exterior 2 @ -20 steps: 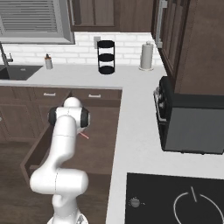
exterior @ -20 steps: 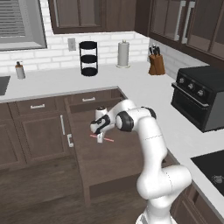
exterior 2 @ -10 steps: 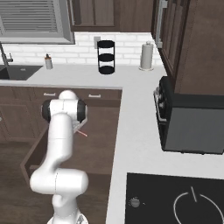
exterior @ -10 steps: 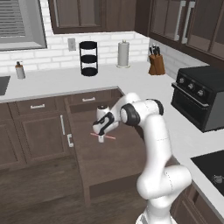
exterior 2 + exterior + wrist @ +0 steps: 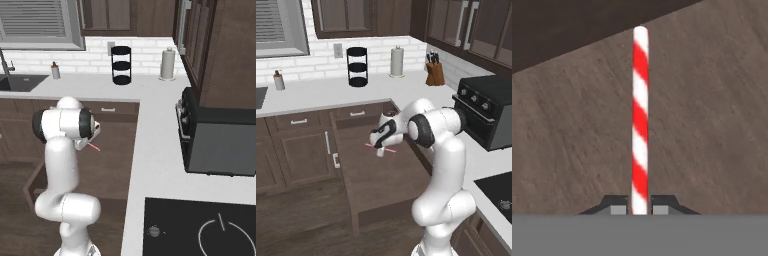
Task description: Take a straw from the drawer in front and place it inside the glass cup on the dining counter.
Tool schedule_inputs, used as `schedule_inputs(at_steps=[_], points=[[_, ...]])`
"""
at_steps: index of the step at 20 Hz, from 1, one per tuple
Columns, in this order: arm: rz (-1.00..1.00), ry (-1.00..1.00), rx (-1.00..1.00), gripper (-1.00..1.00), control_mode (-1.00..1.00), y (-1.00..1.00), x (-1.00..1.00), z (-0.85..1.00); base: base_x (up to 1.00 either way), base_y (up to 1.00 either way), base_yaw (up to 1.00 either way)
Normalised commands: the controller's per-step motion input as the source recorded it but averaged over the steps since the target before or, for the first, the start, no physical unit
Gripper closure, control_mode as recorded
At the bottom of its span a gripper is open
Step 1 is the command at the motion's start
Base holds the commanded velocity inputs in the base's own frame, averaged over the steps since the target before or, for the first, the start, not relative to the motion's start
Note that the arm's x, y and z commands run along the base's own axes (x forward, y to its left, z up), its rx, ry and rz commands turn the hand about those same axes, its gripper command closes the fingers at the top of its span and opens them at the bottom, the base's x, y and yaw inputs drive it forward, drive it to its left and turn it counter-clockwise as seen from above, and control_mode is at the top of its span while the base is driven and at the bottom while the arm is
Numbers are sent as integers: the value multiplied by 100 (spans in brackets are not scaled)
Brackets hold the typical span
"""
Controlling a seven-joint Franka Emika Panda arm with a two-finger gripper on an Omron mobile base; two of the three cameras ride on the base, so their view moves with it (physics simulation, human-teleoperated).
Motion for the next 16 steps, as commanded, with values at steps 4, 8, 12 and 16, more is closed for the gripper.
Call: schedule_inputs(at_steps=[4,8,12,16], points=[[0,-3,10,100,-100,-16,-29,100,0,0,0],[-1,0,6,100,-100,-12,-32,100,0,0,0],[-3,0,5,100,-100,-12,-44,100,0,0,0],[-3,0,5,100,-100,-13,-49,98,0,0,0]])
